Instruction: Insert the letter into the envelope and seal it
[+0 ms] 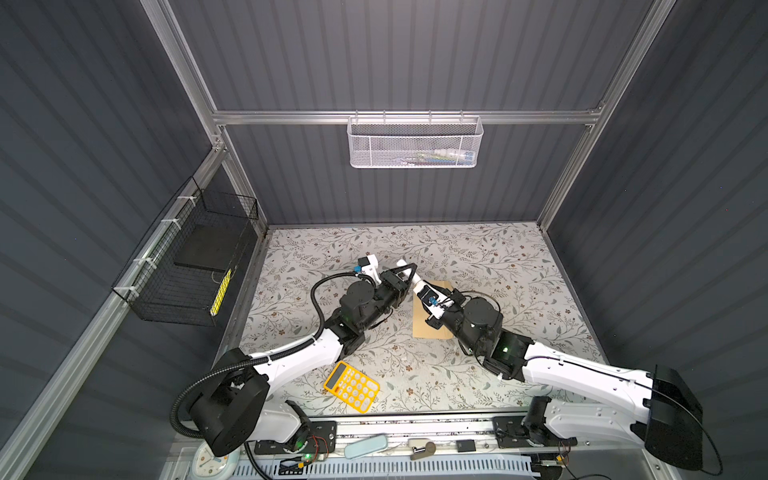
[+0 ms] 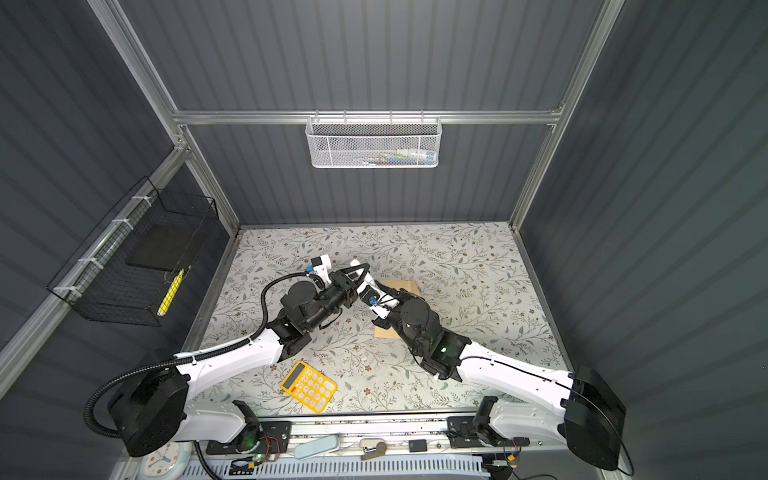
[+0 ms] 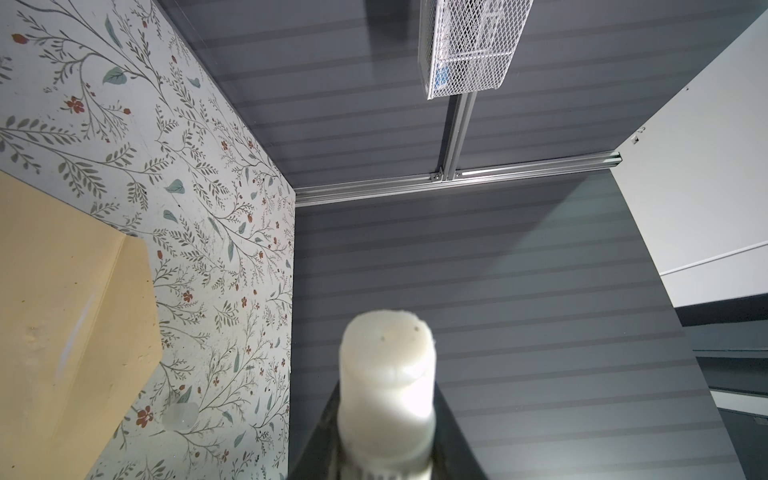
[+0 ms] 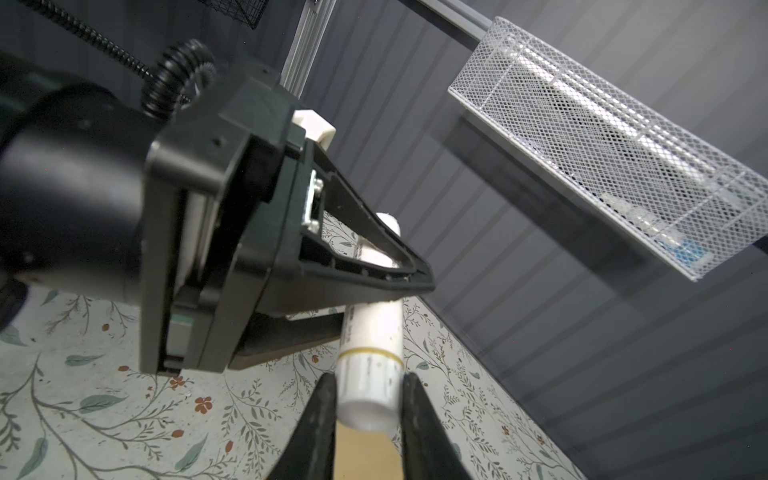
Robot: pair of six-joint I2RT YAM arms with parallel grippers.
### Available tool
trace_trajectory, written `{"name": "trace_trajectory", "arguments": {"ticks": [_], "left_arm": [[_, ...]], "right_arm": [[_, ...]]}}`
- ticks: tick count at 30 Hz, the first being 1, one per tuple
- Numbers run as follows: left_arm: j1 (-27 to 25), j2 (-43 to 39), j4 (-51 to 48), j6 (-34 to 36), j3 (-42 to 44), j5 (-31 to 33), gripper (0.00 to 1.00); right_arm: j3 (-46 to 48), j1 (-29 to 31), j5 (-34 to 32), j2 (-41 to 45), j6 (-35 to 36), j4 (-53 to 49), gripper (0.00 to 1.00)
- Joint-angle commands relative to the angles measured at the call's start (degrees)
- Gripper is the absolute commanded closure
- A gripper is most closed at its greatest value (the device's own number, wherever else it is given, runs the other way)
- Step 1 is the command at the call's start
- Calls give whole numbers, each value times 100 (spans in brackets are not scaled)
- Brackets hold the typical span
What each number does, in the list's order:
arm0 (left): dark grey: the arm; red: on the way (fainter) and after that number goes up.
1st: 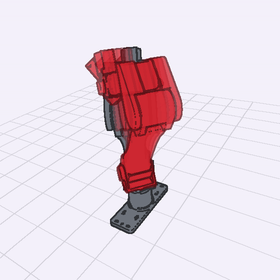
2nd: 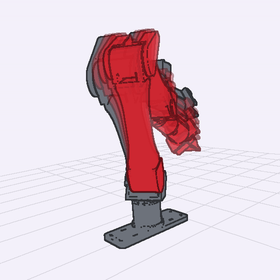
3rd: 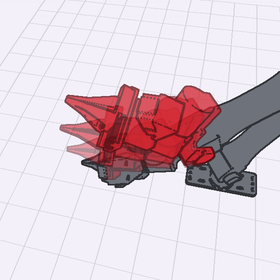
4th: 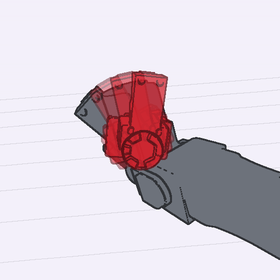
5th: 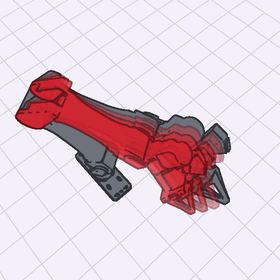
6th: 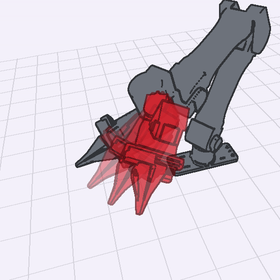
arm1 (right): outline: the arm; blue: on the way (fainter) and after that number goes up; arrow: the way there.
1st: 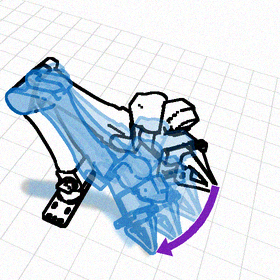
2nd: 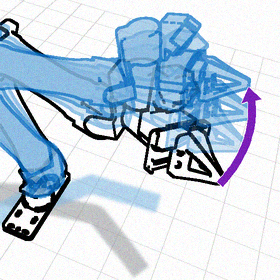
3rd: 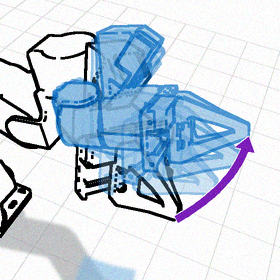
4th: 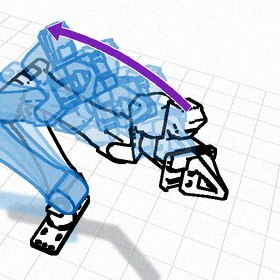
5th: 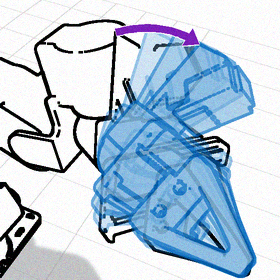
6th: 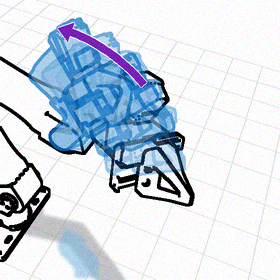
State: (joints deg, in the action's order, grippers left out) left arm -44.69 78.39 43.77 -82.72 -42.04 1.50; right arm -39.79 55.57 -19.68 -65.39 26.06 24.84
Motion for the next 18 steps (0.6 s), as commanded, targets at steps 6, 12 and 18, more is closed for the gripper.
{"name": "trace_trajectory", "arguments": {"ticks": [6,12,18], "left_arm": [[17,-87,479,157,32,217,100],[11,-140,562,187,69,279,100],[15,-184,655,211,129,344,100]], "right_arm": [[-369,33,1080,87,-1849,-274,84],[-440,-44,1385,89,-2727,-175,84],[-484,-245,1713,67,-3751,-82,83]]}}
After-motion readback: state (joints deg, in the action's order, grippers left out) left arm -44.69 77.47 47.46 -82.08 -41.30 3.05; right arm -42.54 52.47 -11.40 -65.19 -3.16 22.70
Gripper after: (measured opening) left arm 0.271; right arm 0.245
